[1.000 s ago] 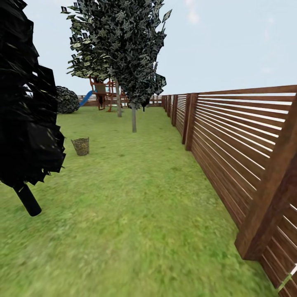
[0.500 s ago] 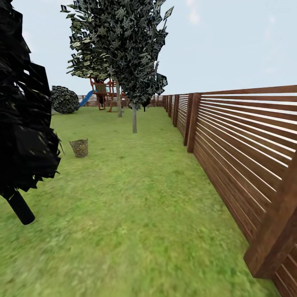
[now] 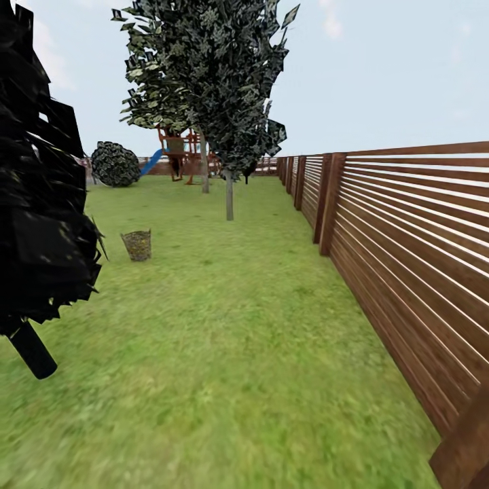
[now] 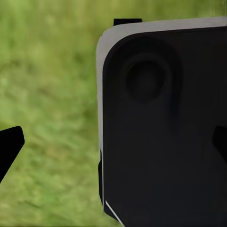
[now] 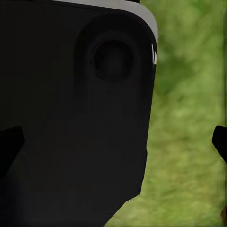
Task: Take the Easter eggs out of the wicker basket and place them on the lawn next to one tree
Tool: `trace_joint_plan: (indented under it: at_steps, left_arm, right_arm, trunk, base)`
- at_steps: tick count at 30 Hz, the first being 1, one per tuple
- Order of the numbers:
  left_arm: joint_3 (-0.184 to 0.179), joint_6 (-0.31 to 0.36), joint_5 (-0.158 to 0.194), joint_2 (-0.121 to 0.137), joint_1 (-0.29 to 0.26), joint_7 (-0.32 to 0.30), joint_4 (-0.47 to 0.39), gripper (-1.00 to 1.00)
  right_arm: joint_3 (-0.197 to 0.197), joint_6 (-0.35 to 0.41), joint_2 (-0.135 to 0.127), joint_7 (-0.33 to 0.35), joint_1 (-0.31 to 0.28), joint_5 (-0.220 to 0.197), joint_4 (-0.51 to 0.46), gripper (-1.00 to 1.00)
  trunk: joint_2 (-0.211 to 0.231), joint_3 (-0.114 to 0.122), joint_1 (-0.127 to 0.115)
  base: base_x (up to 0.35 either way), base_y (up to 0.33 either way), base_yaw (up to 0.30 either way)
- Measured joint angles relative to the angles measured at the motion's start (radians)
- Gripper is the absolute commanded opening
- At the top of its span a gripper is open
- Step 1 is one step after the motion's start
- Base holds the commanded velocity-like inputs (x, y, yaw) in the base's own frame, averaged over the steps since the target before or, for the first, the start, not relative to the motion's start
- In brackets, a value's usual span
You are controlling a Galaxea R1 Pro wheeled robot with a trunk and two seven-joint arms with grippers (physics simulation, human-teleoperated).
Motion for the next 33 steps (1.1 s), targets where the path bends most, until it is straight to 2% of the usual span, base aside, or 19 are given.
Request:
trace_joint_plan:
  at_steps: [33]
  left_arm:
    - [0.0, 0.0, 0.0, 0.0, 0.0, 0.0, 0.0, 1.0]
  right_arm:
    - [0.0, -0.001, -0.001, 0.002, 0.0, 0.0, 0.0, 1.0]
  trunk:
    - [0.0, 0.0, 0.0]
  base:
    - [0.33, 0.0, 0.012]
